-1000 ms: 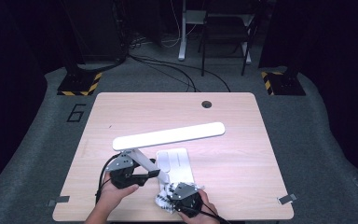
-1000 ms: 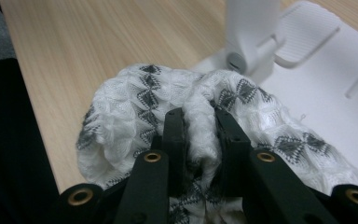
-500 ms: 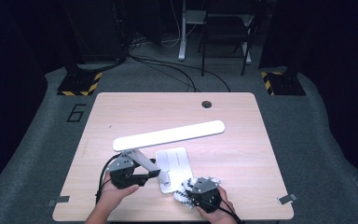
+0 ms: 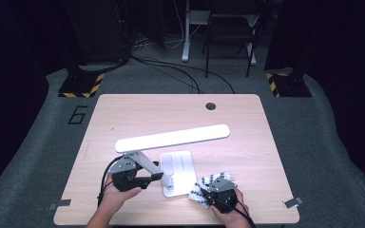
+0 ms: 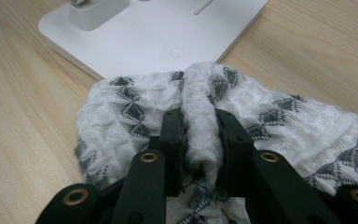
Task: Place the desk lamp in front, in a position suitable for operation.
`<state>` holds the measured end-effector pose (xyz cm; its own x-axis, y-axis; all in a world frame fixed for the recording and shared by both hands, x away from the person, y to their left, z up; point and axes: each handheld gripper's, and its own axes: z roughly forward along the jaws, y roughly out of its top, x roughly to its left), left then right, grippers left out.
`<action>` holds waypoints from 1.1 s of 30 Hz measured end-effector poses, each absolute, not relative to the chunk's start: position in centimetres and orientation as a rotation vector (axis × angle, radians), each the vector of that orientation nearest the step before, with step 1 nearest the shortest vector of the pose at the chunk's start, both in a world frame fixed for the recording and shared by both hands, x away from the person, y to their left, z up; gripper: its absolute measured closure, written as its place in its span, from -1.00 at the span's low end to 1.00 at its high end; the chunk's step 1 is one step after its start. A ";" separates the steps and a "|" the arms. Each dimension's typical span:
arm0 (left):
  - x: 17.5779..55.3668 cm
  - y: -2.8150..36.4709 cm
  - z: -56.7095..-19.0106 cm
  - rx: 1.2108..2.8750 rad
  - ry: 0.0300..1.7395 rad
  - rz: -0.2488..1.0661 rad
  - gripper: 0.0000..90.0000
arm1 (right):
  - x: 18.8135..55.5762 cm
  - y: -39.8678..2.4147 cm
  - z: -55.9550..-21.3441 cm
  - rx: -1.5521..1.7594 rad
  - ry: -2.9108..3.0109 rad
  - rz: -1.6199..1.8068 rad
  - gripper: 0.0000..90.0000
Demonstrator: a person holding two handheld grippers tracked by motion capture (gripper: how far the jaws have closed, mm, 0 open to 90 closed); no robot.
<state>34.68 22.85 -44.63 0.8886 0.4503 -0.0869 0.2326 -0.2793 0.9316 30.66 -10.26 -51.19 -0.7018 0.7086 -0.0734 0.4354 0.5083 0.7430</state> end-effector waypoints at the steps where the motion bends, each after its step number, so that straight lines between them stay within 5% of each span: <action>1: 34.7 22.9 -44.6 1.869 0.505 0.224 0.19 | 30.6 -10.3 -51.1 0.955 2.379 1.036 0.65; 26: 34.7 22.7 -44.6 1.889 0.442 0.167 0.18 | 29.7 -9.0 -44.9 0.753 2.172 1.257 0.68; 33: 34.5 22.5 -44.7 1.877 0.441 0.156 0.18 | 31.2 -7.4 -47.1 0.763 2.272 1.189 0.61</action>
